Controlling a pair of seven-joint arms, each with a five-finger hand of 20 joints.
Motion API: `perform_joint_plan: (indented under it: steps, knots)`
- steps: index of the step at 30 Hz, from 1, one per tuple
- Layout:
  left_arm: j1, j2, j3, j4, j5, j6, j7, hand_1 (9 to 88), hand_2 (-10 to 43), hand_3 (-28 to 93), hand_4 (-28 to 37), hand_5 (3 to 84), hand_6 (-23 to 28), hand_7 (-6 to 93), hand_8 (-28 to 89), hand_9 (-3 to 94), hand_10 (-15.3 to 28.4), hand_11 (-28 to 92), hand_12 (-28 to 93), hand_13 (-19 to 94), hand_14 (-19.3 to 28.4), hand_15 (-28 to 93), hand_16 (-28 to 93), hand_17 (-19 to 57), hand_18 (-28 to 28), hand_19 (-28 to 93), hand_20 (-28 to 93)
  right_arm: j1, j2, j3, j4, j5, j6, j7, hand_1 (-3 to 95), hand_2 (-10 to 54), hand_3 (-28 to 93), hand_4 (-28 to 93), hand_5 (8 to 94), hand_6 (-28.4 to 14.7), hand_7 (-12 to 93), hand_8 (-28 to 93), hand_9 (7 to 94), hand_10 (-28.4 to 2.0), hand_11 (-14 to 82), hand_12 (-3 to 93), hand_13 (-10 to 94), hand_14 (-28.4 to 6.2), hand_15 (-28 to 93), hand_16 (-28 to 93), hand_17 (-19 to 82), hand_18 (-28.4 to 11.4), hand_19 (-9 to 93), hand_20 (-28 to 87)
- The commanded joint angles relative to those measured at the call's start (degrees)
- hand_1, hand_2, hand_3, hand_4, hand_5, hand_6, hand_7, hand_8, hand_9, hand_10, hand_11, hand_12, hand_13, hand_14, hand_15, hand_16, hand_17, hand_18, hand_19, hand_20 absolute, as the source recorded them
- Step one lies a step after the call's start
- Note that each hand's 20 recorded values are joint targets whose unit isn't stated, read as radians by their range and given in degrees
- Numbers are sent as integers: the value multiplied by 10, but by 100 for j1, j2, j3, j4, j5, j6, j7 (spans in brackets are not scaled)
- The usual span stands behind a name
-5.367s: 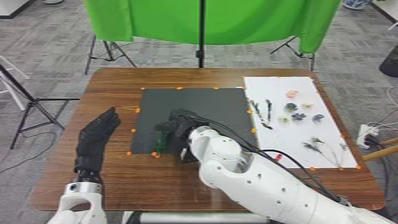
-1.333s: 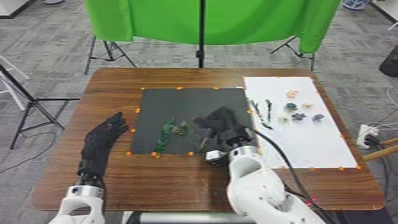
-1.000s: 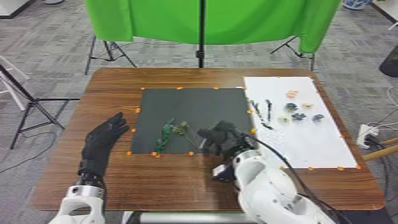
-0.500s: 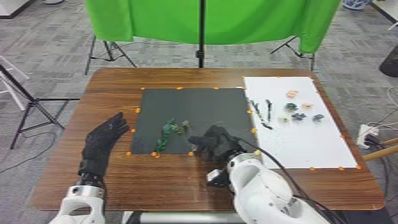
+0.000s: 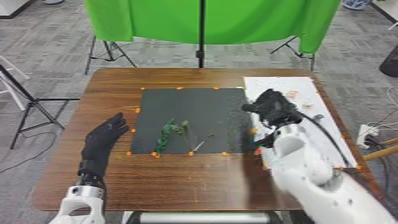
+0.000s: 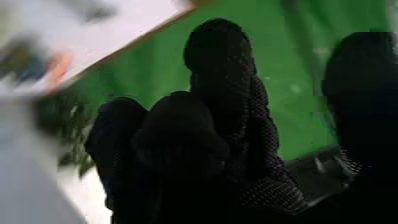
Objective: Arrange flowers
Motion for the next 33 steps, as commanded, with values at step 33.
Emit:
perform_joint_plan:
  steps: [33]
  knots:
    - [199,-105,-25,16,58,-152,-107,263,4,656,-226,427,77,43,-43,376,134,141,122,287,180,243,5,48,139,107,212,1066,95,-1487,1399,-744,-1905,149,316,-95,546,-181,747,-71,144,-43,866,-138,448,288,915,-25,635,343,697,-103,932,627]
